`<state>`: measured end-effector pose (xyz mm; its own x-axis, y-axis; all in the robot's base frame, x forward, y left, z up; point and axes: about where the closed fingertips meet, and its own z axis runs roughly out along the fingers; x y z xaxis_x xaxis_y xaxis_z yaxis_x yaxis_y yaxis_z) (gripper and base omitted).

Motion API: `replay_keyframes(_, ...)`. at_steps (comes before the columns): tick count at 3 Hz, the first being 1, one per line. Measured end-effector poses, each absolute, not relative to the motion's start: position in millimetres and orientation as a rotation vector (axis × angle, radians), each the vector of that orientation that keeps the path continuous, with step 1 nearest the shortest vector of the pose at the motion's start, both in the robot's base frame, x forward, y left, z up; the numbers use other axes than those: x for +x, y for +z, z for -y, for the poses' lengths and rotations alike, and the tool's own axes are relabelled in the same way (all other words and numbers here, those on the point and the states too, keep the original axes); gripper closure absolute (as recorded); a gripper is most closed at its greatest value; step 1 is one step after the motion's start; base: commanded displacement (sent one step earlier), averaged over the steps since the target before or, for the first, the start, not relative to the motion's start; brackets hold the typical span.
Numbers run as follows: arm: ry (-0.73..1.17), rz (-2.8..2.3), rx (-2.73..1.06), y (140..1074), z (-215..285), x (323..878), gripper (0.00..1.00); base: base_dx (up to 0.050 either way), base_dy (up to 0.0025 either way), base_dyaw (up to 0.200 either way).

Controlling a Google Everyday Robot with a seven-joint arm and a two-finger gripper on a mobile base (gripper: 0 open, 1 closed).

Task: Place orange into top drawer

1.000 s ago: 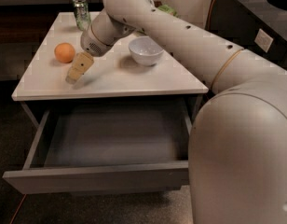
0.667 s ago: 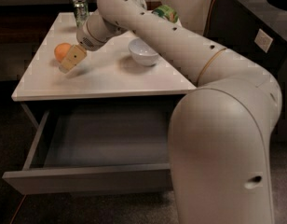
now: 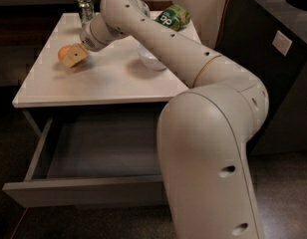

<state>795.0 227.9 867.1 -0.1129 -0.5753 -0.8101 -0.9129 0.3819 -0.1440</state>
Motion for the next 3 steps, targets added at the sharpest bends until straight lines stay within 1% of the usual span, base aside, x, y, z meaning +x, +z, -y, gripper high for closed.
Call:
replay_keyframes(1,0.526,-1.808,-1.282,861.8,-239.5,805.3,0.22,0.000,0.00000,0.000)
replay_keyframes(2,0.540,-1.797,-1.287,862.0,-245.9,804.1,0.45,0.000,0.00000,0.000)
replay_keyframes(3,0.556,-1.730,-1.288,879.6,-244.5,790.6,0.68,0.000,0.00000,0.000)
